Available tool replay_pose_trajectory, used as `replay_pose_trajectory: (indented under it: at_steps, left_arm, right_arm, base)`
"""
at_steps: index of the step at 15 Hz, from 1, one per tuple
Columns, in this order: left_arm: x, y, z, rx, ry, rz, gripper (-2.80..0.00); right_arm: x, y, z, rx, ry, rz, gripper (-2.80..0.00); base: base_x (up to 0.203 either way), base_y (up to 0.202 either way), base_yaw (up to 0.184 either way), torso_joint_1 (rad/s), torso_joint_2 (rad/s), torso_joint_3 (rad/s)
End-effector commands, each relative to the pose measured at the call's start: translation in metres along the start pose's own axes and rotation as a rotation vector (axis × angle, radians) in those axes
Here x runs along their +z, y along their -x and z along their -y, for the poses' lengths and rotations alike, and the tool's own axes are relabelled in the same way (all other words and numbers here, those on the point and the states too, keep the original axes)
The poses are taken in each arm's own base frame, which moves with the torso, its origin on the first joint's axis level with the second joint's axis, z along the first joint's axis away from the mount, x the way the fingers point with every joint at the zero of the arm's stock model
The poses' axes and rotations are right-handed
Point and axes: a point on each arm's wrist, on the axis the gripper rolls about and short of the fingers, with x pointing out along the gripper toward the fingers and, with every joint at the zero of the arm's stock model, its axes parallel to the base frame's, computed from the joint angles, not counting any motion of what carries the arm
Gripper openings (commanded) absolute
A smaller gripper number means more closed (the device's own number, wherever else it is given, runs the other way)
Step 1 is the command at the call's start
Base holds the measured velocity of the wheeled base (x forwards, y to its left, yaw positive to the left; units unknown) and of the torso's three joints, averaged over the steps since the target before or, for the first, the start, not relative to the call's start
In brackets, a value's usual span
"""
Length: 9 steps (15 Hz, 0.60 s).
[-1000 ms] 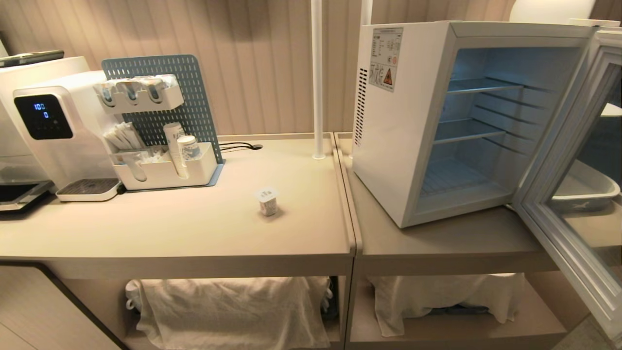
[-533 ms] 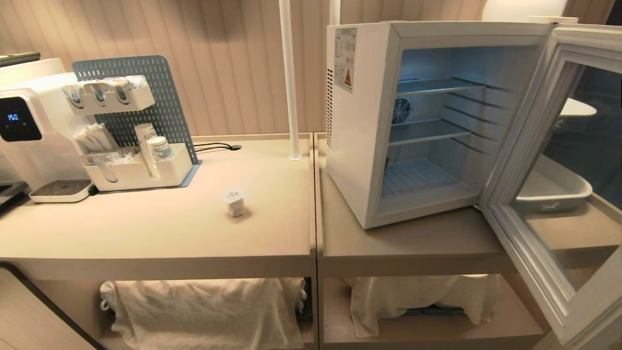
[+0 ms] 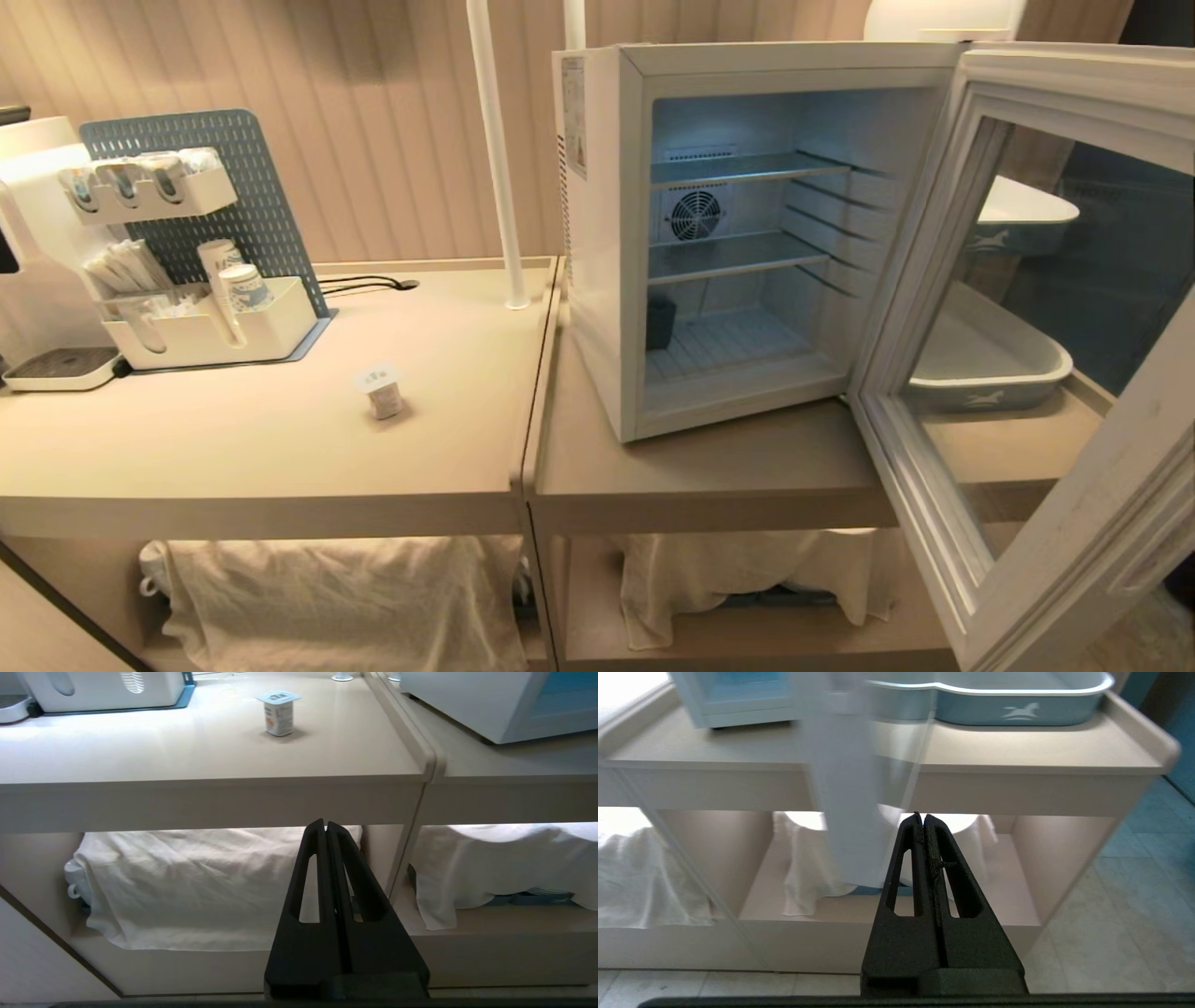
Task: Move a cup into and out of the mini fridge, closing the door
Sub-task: Close the freezer door
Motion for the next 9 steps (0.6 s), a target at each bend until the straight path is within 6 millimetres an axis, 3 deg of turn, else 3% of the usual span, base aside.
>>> replay_pose_trajectory:
  at_steps: [1,9]
  left_arm:
    - [0.0000,0.0000,0.0000,0.000,0.001,0.000,-2.80]
    - [0.0003,-0.0004,0.0000,-0.001,0.007,0.010,-2.80]
  right_arm:
    - [0.0000,-0.0001,0.0000,0.001,0.001,-0.002,-2.80]
    - [-0.0004,0.0015,0.0000,-0.002,0.001,0.021,-2.80]
  base:
    - [0.000,-0.192,0.000,0.002,0.00,0.004]
    - [0.000,-0.178,-0.001,0.004,0.00,0.005]
